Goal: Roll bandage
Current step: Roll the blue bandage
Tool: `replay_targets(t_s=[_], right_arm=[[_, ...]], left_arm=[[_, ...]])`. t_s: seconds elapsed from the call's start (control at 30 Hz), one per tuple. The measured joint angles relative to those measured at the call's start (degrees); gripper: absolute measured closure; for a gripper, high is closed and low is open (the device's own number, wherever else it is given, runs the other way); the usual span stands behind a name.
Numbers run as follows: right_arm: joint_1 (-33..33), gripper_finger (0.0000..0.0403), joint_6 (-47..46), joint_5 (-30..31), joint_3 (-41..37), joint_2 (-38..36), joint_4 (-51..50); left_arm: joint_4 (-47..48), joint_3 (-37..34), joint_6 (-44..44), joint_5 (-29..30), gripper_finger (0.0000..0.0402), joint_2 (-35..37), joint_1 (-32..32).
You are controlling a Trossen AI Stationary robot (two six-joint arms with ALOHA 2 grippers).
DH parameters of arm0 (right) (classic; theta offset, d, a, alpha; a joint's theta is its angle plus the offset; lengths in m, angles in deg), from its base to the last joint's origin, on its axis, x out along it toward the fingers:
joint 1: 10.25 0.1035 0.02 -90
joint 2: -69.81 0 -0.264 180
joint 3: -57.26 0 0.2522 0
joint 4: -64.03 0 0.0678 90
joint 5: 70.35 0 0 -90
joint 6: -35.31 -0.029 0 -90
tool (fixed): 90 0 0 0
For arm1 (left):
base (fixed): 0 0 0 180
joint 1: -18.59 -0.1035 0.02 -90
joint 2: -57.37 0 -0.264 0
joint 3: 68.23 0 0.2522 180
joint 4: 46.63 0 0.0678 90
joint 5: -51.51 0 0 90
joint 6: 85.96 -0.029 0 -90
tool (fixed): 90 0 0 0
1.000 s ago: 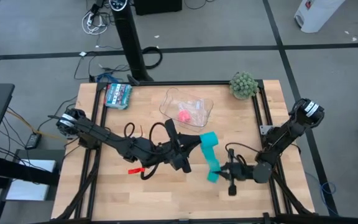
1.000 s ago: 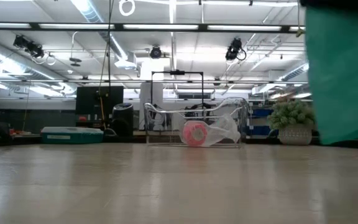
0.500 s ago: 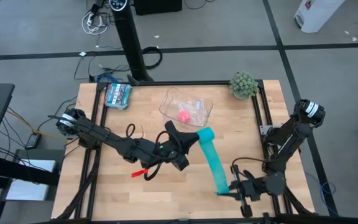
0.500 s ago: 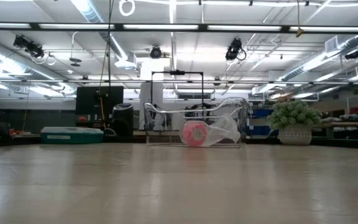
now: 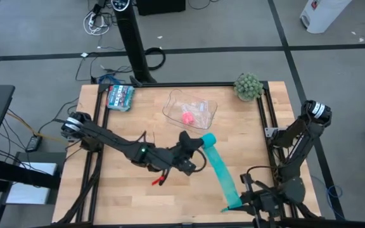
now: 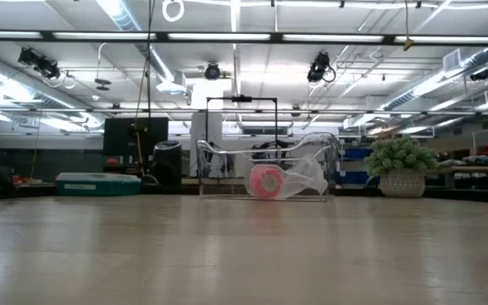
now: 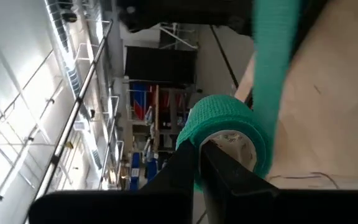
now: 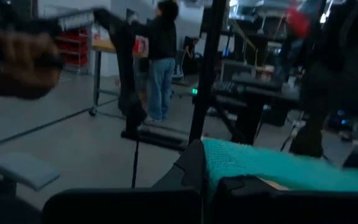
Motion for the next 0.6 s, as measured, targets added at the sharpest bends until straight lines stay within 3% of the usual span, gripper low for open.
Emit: replay_targets(t_s=[0.6], right_arm=[[-0.18, 0.0403, 13.15, 1.18, 2.77, -8.66, -0.02]], left_arm=[[-1.45, 0.00, 9.50, -6.19, 0.0386, -6.99, 4.55]])
